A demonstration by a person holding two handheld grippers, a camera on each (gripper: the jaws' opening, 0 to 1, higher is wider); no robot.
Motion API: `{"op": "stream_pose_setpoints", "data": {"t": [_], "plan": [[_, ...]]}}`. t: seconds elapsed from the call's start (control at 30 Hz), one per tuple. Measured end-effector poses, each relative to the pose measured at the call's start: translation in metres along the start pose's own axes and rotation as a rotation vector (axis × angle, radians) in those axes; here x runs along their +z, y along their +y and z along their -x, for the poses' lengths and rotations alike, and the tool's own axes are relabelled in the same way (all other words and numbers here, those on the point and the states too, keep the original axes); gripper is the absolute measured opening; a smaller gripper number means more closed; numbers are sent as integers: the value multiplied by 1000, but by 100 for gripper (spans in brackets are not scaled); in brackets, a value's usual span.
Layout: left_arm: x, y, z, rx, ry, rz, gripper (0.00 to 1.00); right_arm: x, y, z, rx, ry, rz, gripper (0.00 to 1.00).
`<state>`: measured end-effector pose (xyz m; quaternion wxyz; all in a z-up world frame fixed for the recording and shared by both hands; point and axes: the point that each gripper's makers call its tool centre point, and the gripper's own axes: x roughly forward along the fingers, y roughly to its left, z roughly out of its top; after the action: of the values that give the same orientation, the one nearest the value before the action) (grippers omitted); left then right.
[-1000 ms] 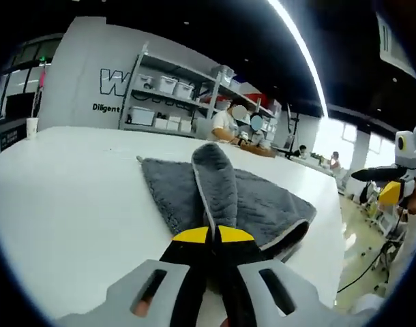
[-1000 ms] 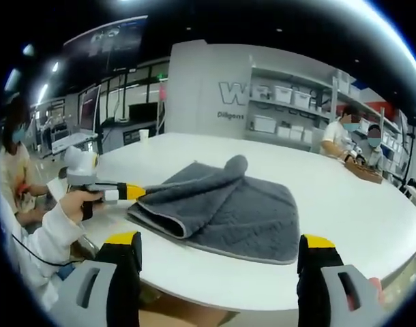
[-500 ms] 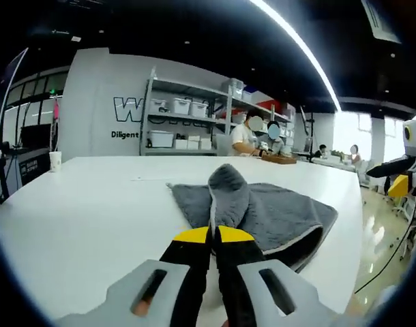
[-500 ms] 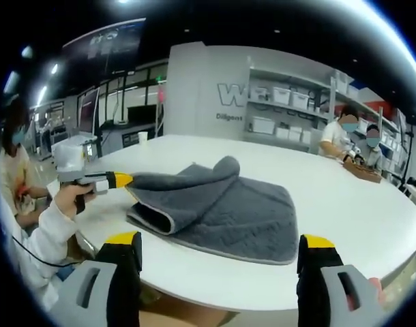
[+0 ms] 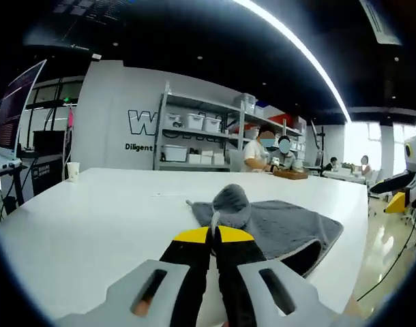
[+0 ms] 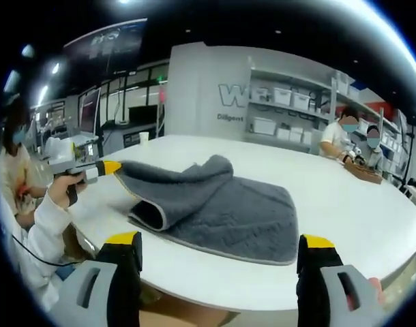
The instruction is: Open the folded towel by lifting each exposed corner and separating the folded layers until the towel lies flat within the target outline without major curled edges
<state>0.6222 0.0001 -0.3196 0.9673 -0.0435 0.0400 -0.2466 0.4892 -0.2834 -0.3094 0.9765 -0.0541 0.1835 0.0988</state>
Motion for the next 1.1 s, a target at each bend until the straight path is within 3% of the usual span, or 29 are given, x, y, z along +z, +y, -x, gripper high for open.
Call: {"op": "stream_pose_setpoints", "data": {"t": [0.43,1.1], "plan": [[24,21,22,69,-85,11,3,-1,1,-2,6,4,1,94],[34,66,47,189,-125,44,3,-2,2,-2,7,9,2,94]]}}
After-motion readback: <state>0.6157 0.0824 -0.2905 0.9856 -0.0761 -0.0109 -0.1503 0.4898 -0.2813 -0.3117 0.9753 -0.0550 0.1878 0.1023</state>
